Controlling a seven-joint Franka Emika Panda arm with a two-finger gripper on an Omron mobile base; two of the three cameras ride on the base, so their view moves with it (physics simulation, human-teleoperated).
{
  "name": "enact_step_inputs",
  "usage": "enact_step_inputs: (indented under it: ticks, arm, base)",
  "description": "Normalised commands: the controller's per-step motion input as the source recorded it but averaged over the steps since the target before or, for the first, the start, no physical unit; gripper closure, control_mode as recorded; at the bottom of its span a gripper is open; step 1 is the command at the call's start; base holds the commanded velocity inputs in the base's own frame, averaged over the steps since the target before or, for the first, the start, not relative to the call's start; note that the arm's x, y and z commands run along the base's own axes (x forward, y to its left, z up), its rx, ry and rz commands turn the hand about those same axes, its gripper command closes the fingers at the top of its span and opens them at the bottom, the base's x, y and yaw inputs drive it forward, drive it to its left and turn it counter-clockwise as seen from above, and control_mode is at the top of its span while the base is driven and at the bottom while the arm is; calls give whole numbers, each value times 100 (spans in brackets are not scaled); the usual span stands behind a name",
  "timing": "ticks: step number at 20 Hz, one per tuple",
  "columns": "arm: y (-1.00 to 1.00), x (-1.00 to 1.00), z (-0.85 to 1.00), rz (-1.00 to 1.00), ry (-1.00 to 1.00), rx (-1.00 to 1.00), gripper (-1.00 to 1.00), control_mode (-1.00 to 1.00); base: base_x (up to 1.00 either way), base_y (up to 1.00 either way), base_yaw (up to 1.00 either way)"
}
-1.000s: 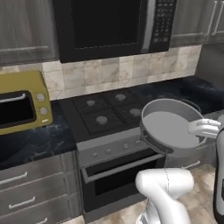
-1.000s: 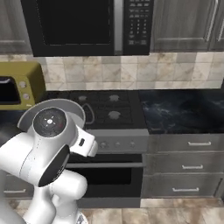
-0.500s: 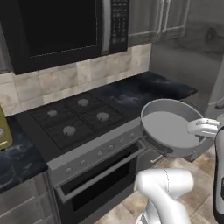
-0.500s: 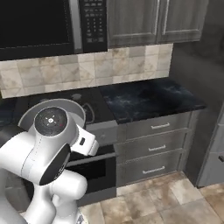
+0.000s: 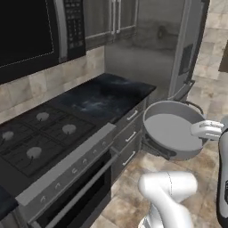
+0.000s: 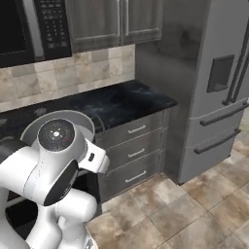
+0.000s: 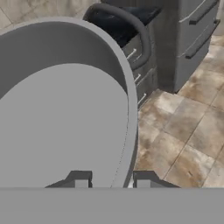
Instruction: Move the pot and pan from the stove into the sink.
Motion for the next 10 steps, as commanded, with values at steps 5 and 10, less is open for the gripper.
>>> enact_step_inputs:
  ticks: [5,10]
  arm:
    - [0,0,0,0,0,0,100,100]
    - [0,0,0,0,0,0,100,100]
  base:
    - [0,-11,-50]
    - [0,-11,-50]
